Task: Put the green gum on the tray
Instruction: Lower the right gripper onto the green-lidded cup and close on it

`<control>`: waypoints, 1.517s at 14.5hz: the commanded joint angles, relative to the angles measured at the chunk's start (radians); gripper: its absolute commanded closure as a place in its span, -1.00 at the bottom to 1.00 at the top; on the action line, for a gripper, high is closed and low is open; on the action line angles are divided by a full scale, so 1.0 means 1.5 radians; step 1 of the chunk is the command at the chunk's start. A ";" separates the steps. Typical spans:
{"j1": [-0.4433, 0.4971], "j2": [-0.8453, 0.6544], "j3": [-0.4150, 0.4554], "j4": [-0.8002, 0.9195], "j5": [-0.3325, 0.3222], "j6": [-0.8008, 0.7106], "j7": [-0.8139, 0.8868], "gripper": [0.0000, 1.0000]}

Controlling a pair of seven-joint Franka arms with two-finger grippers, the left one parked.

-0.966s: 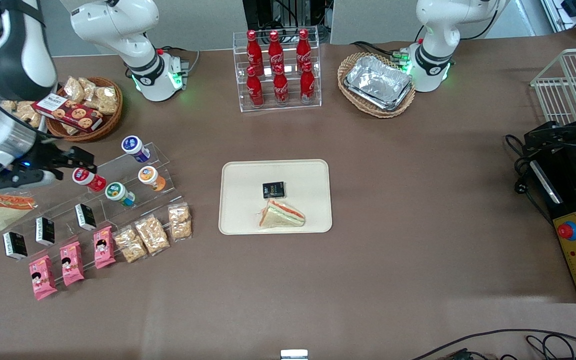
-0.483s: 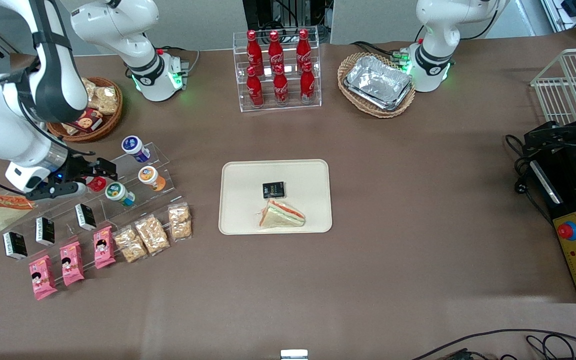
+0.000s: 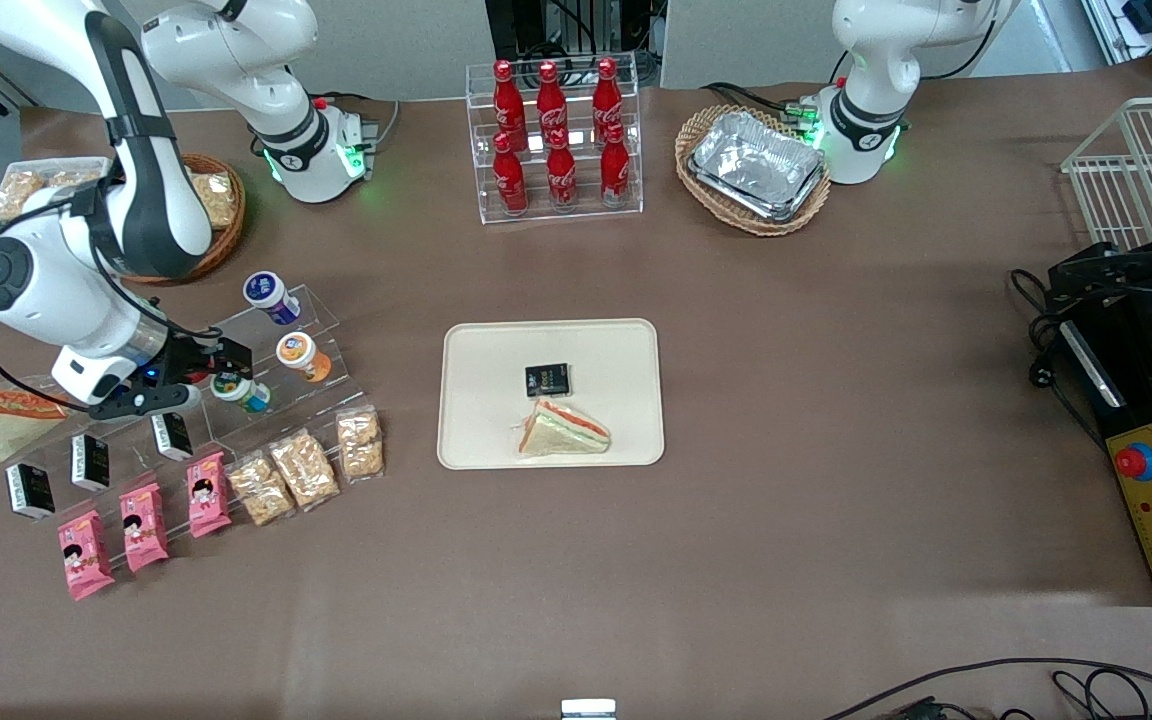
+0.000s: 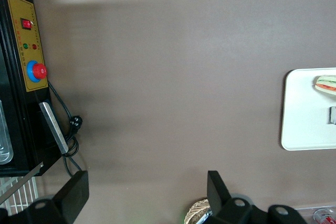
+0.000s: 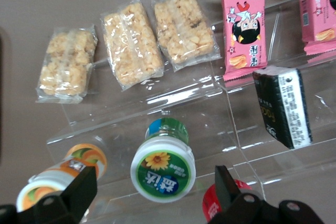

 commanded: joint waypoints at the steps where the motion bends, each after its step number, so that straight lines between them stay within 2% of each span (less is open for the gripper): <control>1: 0.002 0.001 -0.001 -0.040 0.005 0.049 -0.012 -0.99; 5: 0.002 0.015 -0.001 -0.064 0.005 0.090 -0.023 -0.94; 6: 0.002 0.019 -0.001 -0.064 0.005 0.091 -0.029 -0.70; 8: 0.002 0.018 -0.001 -0.062 0.005 0.091 -0.034 0.06; 9: 0.001 0.016 -0.001 -0.061 0.005 0.089 -0.035 0.35; 11: 0.001 0.011 -0.001 -0.057 0.006 0.081 -0.039 0.68; 13: 0.000 0.000 -0.002 -0.036 0.006 0.048 -0.040 0.68; 19: -0.005 -0.012 -0.008 0.203 0.007 -0.297 -0.040 0.68; 22: -0.006 -0.013 -0.013 0.301 0.008 -0.401 -0.040 0.68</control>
